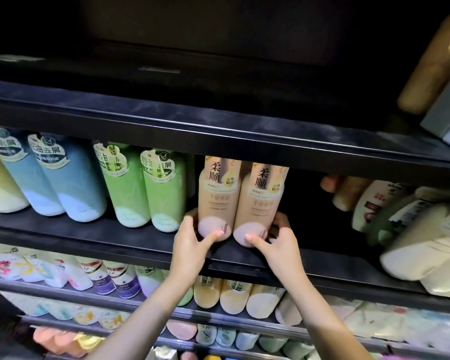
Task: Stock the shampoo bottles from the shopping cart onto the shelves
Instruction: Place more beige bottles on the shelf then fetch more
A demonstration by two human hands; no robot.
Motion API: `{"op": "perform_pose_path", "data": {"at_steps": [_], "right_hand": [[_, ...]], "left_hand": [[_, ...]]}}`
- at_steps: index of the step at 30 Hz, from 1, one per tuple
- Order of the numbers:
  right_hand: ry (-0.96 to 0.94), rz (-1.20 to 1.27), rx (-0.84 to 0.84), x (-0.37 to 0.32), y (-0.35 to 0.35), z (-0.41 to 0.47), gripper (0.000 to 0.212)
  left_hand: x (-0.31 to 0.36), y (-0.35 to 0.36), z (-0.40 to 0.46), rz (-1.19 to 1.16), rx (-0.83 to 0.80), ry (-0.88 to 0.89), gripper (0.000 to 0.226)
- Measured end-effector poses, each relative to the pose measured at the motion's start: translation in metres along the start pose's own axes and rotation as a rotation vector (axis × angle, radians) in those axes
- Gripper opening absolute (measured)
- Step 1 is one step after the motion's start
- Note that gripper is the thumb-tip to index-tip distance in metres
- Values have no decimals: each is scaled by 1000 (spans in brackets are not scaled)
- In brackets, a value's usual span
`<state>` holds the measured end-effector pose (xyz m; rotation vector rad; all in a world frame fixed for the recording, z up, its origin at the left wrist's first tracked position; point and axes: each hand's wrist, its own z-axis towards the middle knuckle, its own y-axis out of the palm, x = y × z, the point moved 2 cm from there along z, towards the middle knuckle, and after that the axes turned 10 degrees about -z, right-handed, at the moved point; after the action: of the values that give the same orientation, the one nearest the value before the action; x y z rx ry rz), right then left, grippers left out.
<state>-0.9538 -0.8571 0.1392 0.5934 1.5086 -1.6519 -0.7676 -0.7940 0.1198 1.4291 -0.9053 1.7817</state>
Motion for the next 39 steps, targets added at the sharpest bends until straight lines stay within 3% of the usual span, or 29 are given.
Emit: {"op": "perform_pose_path", "data": {"at_steps": [4, 8, 13, 16, 23, 32, 36, 39], "right_hand": [[-32, 30, -29, -4, 9, 2, 61], [11, -53, 35, -5, 17, -3, 46], [15, -75, 3, -5, 20, -9, 43], [54, -152, 7, -3, 22, -9, 39], [74, -224, 53, -6, 26, -9, 41], [74, -317, 15, -7, 24, -8, 46], [57, -287, -46, -8, 25, -17, 59], [-21, -324, 78, -14, 20, -42, 66]], "left_hand": [[-6, -1, 0, 27, 31, 25, 51], [-10, -1, -1, 70, 39, 47, 42], [-4, 2, -6, 61, 78, 70, 61], [-4, 4, -4, 83, 117, 72, 58], [-8, 3, -5, 113, 155, 65, 41], [1, 3, -4, 167, 106, -6, 41], [9, 0, -12, 238, 69, -22, 32], [16, -12, -34, 281, 9, -19, 63]]}}
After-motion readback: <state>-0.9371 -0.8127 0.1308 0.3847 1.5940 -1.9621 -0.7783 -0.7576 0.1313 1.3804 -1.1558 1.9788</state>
